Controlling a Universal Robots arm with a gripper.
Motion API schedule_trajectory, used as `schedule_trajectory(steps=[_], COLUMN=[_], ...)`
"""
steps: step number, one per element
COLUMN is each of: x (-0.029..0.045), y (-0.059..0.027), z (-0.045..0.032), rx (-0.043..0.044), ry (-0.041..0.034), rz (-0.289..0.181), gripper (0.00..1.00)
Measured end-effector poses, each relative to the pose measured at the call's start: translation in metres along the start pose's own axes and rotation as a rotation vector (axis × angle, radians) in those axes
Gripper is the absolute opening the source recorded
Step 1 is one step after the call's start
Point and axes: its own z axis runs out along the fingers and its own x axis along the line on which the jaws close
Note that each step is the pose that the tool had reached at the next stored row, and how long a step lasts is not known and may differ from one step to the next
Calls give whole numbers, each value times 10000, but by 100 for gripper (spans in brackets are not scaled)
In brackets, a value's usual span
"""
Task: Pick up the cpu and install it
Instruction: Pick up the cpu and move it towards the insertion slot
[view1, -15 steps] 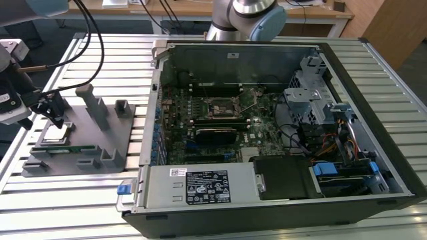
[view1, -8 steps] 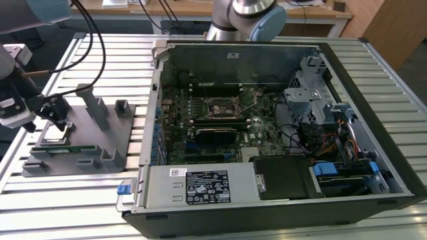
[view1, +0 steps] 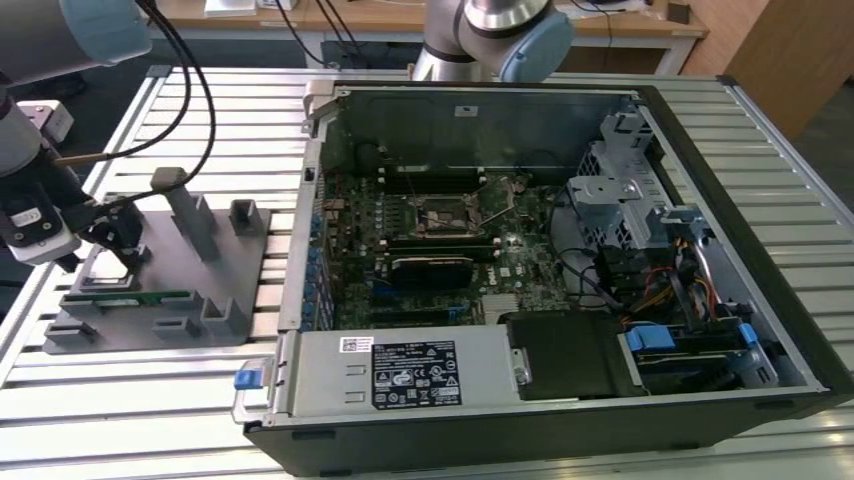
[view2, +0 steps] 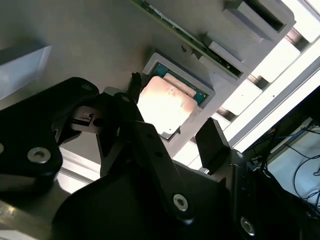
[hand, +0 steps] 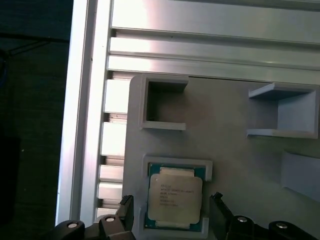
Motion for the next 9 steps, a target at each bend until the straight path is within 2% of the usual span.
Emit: schedule_trajectory(steps=[4,5,9], x=[0,0,-9], y=[0,0,4], z=[4,6,35], rx=[1,0,0], ry=[3,1,0], rz=[-1,0,-2], gripper=[69,62,62])
